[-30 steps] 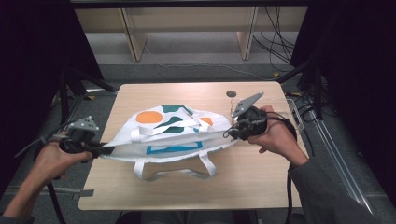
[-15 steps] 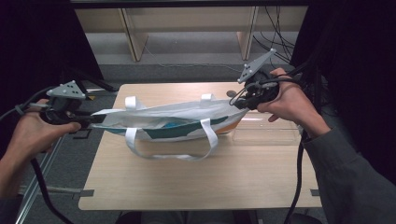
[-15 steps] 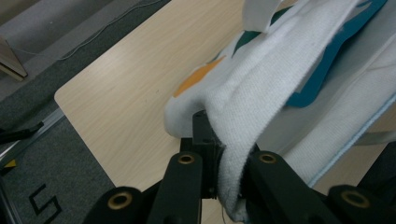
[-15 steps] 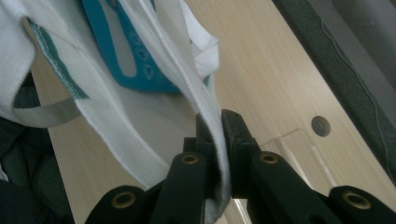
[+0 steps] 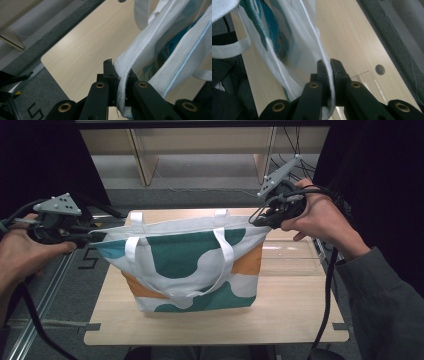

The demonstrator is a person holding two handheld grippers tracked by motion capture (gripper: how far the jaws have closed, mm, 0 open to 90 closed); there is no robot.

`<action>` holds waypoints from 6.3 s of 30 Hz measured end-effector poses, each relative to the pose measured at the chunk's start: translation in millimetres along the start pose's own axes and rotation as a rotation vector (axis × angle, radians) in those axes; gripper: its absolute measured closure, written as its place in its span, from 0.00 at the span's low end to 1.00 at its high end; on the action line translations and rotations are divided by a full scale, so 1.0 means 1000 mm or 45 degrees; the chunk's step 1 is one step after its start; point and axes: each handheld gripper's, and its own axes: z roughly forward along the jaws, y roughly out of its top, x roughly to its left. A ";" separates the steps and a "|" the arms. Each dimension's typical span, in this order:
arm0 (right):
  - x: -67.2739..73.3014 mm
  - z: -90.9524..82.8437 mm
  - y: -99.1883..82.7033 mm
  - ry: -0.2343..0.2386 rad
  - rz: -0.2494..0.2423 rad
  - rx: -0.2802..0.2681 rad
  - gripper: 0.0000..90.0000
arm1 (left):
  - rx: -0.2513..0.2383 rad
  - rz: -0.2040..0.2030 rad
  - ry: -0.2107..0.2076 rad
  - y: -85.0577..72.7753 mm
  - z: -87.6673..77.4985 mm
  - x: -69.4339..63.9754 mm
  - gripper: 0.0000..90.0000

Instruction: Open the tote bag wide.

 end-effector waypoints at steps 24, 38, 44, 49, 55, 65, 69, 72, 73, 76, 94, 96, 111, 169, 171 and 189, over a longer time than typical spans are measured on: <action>-0.003 0.025 -0.020 0.018 0.063 0.033 0.97 | 0.018 -0.035 -0.032 -0.007 0.032 0.000 0.94; 0.000 0.051 -0.033 0.070 0.076 0.081 0.96 | 0.122 -0.003 -0.101 -0.025 0.055 0.001 0.94; 0.001 0.058 -0.041 0.098 0.086 0.081 0.96 | 0.141 0.000 -0.124 -0.030 0.060 -0.002 0.94; 0.008 0.065 -0.049 0.124 0.139 0.097 0.96 | 0.146 -0.010 -0.137 -0.035 0.063 -0.006 0.94; 0.012 0.069 -0.055 0.112 0.159 0.071 0.89 | 0.169 0.004 -0.151 -0.038 0.063 -0.009 0.94; 0.022 0.039 -0.042 0.034 0.157 -0.077 0.72 | 0.217 0.001 -0.181 -0.044 0.076 -0.015 0.92; 0.028 0.019 -0.033 0.042 0.100 -0.159 0.70 | 0.203 0.003 -0.156 -0.039 0.071 -0.011 0.88; 0.038 0.010 -0.025 0.131 0.042 -0.198 0.68 | 0.220 -0.012 -0.157 -0.035 0.071 -0.010 0.76; 0.041 0.012 -0.024 0.146 0.029 -0.189 0.67 | 0.216 0.015 -0.137 -0.032 0.071 -0.009 0.70; 0.052 0.028 -0.023 0.219 -0.011 -0.151 0.66 | 0.185 0.023 -0.114 -0.021 0.068 -0.008 0.58; 0.102 0.062 -0.039 0.357 -0.235 0.026 0.99 | 0.268 0.021 -0.125 -0.022 0.095 0.003 0.96; 0.106 0.082 -0.054 0.366 -0.160 0.047 0.99 | 0.293 0.031 -0.139 -0.027 0.104 -0.002 0.95; 0.096 0.165 -0.097 0.380 -0.041 0.142 0.98 | 0.402 0.003 -0.233 -0.062 0.170 -0.020 0.94; 0.038 0.268 -0.122 0.027 0.345 0.138 0.99 | 0.339 -0.255 -0.351 -0.150 0.230 -0.027 0.94; 0.033 0.273 -0.116 0.003 0.346 0.142 0.99 | 0.339 -0.247 -0.350 -0.148 0.232 -0.025 0.94; 0.058 0.185 -0.089 0.067 0.320 -0.218 0.71 | 0.175 -0.234 -0.276 -0.112 0.201 -0.015 0.60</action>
